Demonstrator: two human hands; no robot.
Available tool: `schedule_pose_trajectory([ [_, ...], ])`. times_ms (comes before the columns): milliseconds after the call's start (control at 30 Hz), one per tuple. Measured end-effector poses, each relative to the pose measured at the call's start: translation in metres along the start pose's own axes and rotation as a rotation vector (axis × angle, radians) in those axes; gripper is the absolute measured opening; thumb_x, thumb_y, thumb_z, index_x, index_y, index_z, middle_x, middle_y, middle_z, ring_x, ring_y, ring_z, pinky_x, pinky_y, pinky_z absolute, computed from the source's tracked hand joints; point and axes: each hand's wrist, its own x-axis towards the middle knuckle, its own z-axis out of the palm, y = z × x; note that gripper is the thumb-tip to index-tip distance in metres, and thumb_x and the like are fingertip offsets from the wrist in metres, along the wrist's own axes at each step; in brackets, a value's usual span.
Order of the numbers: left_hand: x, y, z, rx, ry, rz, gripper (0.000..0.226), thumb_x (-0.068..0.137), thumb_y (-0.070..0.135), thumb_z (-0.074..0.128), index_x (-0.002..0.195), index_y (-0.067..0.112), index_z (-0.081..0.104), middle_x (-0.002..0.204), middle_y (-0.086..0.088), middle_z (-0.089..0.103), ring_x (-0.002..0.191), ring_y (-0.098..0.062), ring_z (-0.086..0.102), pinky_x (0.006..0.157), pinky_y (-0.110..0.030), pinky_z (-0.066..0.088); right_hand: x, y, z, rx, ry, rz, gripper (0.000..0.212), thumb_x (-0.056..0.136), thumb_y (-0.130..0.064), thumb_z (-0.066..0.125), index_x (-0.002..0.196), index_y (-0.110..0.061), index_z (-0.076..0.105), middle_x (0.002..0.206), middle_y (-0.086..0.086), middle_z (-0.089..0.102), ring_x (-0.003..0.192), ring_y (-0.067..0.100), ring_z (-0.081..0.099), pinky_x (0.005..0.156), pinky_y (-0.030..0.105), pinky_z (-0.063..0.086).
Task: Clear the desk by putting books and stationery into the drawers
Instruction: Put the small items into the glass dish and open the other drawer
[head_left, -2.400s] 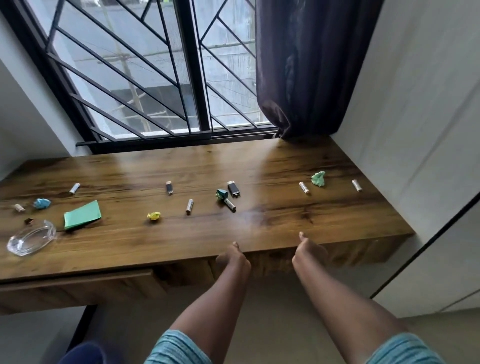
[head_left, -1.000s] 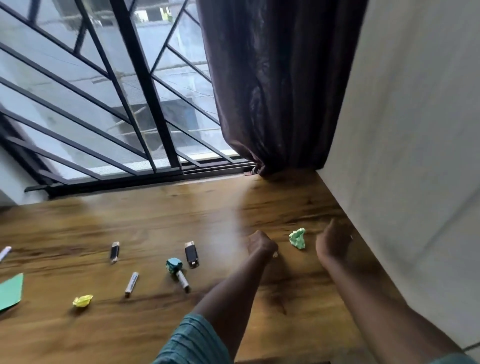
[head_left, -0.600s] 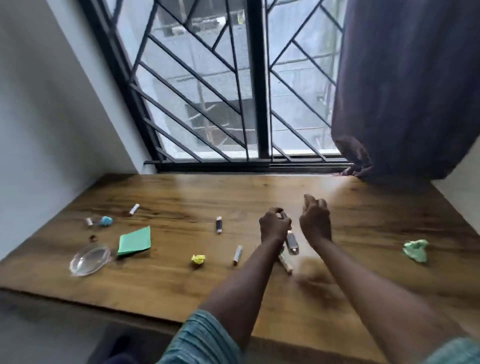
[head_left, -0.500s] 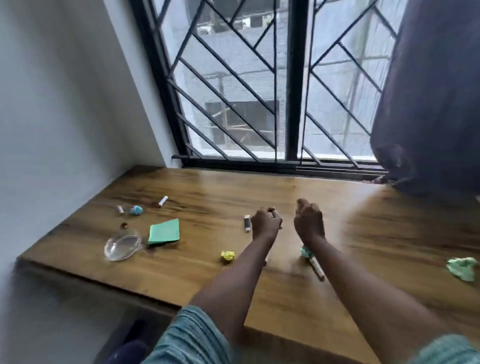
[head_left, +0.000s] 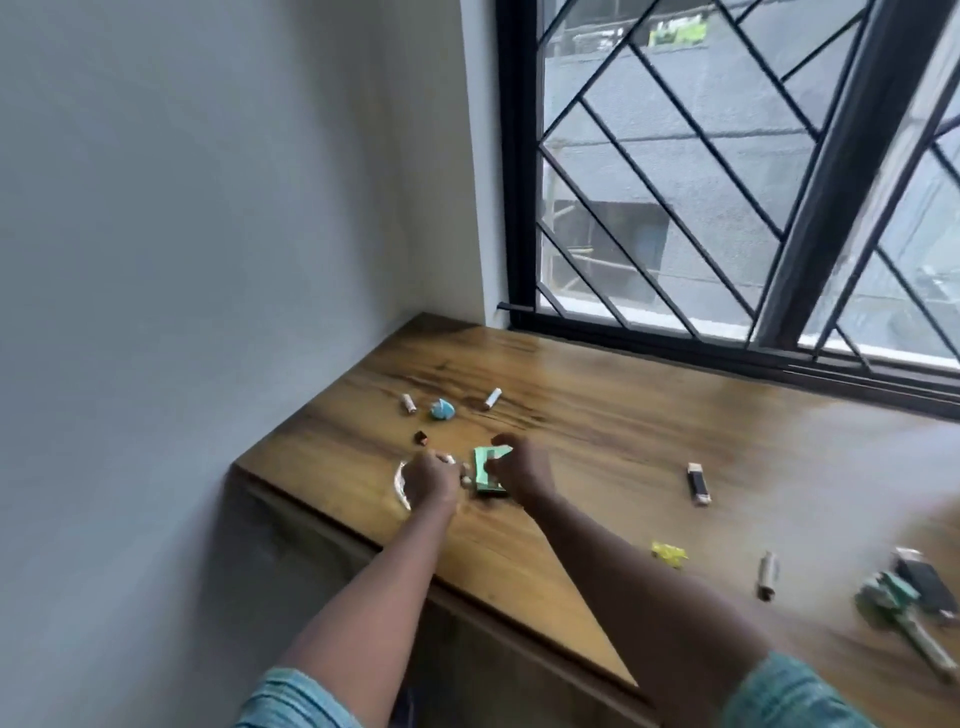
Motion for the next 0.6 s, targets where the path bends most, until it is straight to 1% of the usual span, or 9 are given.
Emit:
schedule_pose_trajectory([
  [67,0.019,-0.011,-0.006,0.069,0.017,-0.014,0.022,0.081,0.015,0.07,0.102,0.008,0.072,0.106,-0.013,0.071,0.102,-0.027,0.066,0.083,-0.031,0.055,0.012,-0.01,0.021,-0.019,-0.008,-0.013,0.034,0.085,-0.012,0.062,0.118,-0.01,0.065,0.119,0.013,0.066,0.11,0.027,0.06,0.087,0.028,0.045],
  [167,0.046,-0.023,-0.008,0.176,0.034,-0.003,0.021,0.089,0.013,0.059,0.106,0.008,0.071,0.109,-0.013,0.07,0.101,-0.025,0.066,0.08,-0.03,0.054,0.031,-0.022,0.046,-0.081,-0.065,-0.035,0.031,0.086,-0.009,0.062,0.116,-0.007,0.066,0.118,0.016,0.065,0.109,0.029,0.059,0.082,0.026,0.045],
  [233,0.058,-0.024,-0.009,0.239,0.006,0.01,0.023,0.092,0.013,0.054,0.11,0.007,0.068,0.114,-0.013,0.067,0.105,-0.025,0.064,0.078,-0.03,0.051,0.044,-0.03,0.057,-0.143,-0.098,-0.056,0.03,0.086,-0.005,0.061,0.116,-0.006,0.065,0.116,0.016,0.066,0.106,0.029,0.061,0.08,0.028,0.046],
  [333,0.077,-0.022,-0.01,0.391,-0.061,0.06,0.024,0.093,0.014,0.054,0.115,0.007,0.062,0.122,-0.013,0.062,0.113,-0.027,0.06,0.088,-0.032,0.05,0.065,-0.041,0.071,-0.233,-0.141,-0.054,0.025,0.087,0.001,0.054,0.108,-0.002,0.067,0.109,0.018,0.067,0.098,0.03,0.064,0.077,0.033,0.051],
  [367,0.083,-0.02,-0.01,0.431,-0.088,0.065,0.025,0.095,0.013,0.05,0.117,0.006,0.06,0.125,-0.014,0.06,0.117,-0.028,0.058,0.091,-0.032,0.048,0.071,-0.044,0.074,-0.271,-0.168,-0.05,0.024,0.087,0.0,0.051,0.106,0.0,0.067,0.108,0.018,0.067,0.096,0.03,0.064,0.076,0.034,0.052],
  [433,0.092,-0.019,-0.01,0.502,-0.122,0.092,0.028,0.098,0.011,0.042,0.121,0.004,0.057,0.13,-0.016,0.056,0.122,-0.03,0.054,0.096,-0.032,0.045,0.077,-0.049,0.079,-0.356,-0.233,-0.041,0.023,0.089,-0.004,0.048,0.105,0.002,0.064,0.11,0.019,0.065,0.092,0.028,0.063,0.071,0.032,0.05],
  [500,0.101,-0.017,-0.01,0.548,-0.142,0.12,0.03,0.098,0.009,0.04,0.122,0.002,0.057,0.132,-0.017,0.055,0.124,-0.03,0.053,0.099,-0.032,0.044,0.083,-0.051,0.085,-0.418,-0.28,-0.048,0.025,0.092,-0.007,0.047,0.109,0.002,0.061,0.114,0.019,0.062,0.097,0.029,0.063,0.075,0.033,0.05],
  [567,0.106,-0.014,-0.01,0.569,-0.169,0.132,0.032,0.098,0.005,0.036,0.122,0.0,0.057,0.133,-0.018,0.055,0.124,-0.029,0.052,0.1,-0.032,0.043,0.087,-0.052,0.089,-0.455,-0.297,-0.057,0.025,0.094,-0.009,0.046,0.113,0.001,0.06,0.117,0.019,0.061,0.104,0.03,0.063,0.082,0.035,0.052],
  [600,0.107,-0.012,-0.011,0.576,-0.19,0.138,0.033,0.099,0.005,0.034,0.122,0.0,0.057,0.132,-0.019,0.055,0.125,-0.029,0.052,0.101,-0.032,0.042,0.089,-0.052,0.092,-0.465,-0.3,-0.059,0.025,0.095,-0.009,0.046,0.113,0.0,0.059,0.117,0.018,0.061,0.104,0.029,0.063,0.083,0.034,0.052],
])
